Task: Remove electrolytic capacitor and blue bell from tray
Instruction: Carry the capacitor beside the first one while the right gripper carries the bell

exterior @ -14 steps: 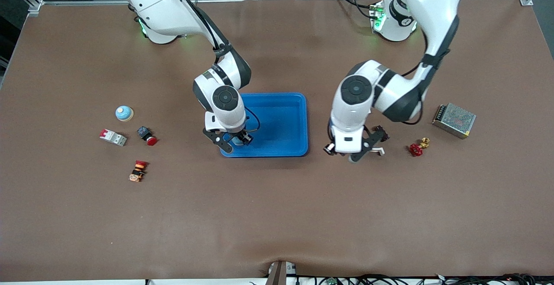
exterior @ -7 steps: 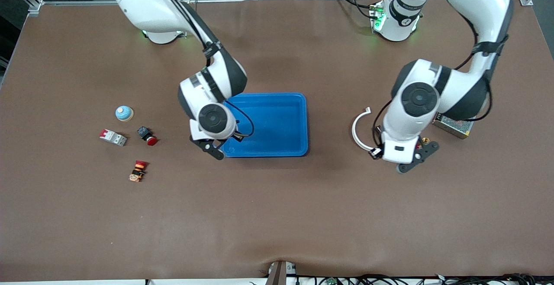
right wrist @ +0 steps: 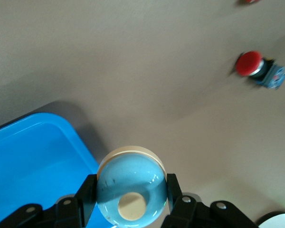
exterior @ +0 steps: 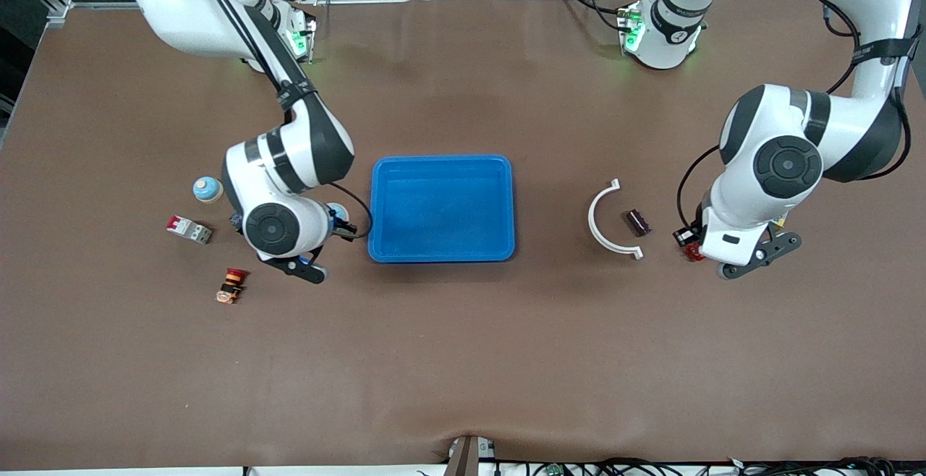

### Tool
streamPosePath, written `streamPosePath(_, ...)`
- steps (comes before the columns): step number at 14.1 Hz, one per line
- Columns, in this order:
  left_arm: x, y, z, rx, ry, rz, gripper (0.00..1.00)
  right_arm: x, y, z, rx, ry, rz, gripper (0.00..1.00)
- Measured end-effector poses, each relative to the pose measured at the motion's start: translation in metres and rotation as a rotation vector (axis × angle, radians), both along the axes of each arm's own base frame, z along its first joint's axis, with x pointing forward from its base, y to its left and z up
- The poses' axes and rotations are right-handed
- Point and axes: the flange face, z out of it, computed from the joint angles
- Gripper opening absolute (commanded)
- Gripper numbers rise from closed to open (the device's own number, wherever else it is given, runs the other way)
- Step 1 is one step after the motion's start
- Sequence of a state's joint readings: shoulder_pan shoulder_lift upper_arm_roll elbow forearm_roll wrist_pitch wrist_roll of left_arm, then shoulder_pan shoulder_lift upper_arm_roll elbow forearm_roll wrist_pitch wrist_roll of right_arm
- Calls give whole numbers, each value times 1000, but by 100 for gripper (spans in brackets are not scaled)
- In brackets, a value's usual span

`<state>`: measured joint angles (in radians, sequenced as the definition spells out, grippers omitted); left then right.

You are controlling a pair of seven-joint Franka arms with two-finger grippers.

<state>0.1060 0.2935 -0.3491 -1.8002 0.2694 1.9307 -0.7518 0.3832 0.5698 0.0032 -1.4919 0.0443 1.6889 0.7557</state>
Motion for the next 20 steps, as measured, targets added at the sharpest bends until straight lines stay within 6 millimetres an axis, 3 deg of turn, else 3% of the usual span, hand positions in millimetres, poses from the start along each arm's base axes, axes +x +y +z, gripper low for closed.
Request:
streamPosePath(2,-12,16,-10,10,38,-21,0,5,-17,9,-13,-10,67,0)
streamPosePath(4,-26,21,-26,21,78,-26,0,17,-51,19,23,-10,197,0)
streamPosePath(5,-32,22,-34,27,98,-27,0,25,-79,24,57,-5,273,0)
streamPosePath(9,-63,29,-72,43,175,-30,0,55,-228,26,159,-34,493,0)
streamPosePath(11,-84,32,-98,39,194,-38,0,58,-276,17,187,-71,559,0)
streamPosePath(15,-118,59,-147,-3,176,-13,0,51,-325,-19,200,-141,639,0)
streamPosePath(20,-141,82,-190,-61,149,12,0,16,-355,-88,181,-243,682,0)
